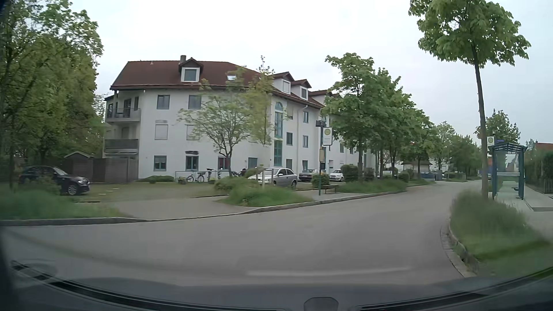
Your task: Follow the waypoints while adhering to traffic rules and regulations
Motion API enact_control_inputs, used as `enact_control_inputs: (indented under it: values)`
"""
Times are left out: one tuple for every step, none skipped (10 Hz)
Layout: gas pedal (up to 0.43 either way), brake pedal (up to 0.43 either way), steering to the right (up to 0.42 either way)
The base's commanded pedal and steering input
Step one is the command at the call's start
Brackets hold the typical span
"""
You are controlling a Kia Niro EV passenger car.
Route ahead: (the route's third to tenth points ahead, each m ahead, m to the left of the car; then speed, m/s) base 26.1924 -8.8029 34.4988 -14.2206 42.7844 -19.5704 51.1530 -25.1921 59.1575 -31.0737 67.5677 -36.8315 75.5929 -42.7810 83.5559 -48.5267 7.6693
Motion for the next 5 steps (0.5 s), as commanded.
enact_control_inputs:
  values:
    - [0.087,0.0,0.192]
    - [0.098,0.0,0.196]
    - [0.098,0.0,0.201]
    - [0.098,0.0,0.203]
    - [0.098,0.0,0.203]
